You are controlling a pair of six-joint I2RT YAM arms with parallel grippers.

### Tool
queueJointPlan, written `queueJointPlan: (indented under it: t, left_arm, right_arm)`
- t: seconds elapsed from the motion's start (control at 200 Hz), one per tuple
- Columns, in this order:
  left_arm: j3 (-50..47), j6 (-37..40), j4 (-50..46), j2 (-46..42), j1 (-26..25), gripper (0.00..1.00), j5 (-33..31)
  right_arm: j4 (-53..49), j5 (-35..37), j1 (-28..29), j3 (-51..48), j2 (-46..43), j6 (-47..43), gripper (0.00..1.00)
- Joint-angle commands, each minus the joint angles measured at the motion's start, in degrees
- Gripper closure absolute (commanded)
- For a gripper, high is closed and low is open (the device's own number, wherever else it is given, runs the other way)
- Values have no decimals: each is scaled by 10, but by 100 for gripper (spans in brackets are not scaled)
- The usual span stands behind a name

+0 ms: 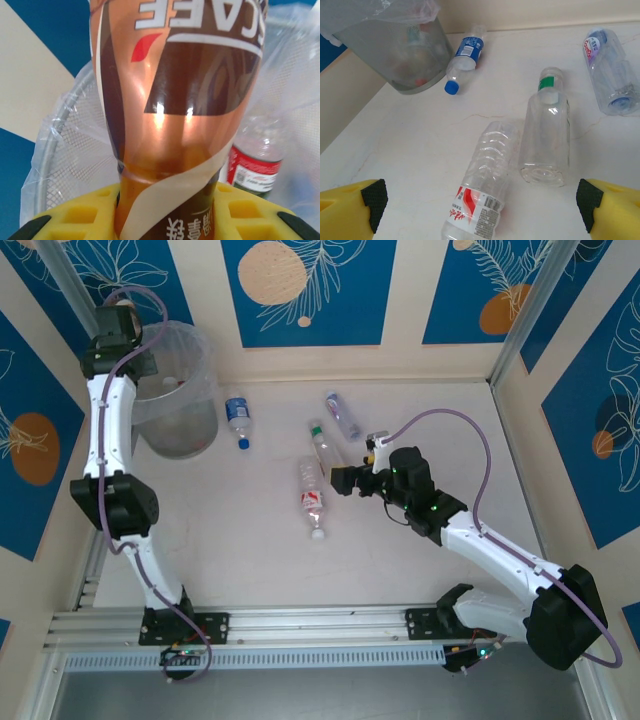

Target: Put the plastic bottles in the bin

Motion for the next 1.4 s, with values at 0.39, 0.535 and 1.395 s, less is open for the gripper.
queueJointPlan:
  t: [0.39,0.535,1.395]
  left_arm:
    - [73,78,-26,57,14,82,-78]
    - [73,59,-25,45,15,65,-47]
    - [73,-61,-29,20,12,7,137]
  right_arm:
    - [11,3,2,-1,-19,-25,0]
    - [13,4,2,-1,-19,-29,0]
    - [15,11,2,-3,-12,-20,0]
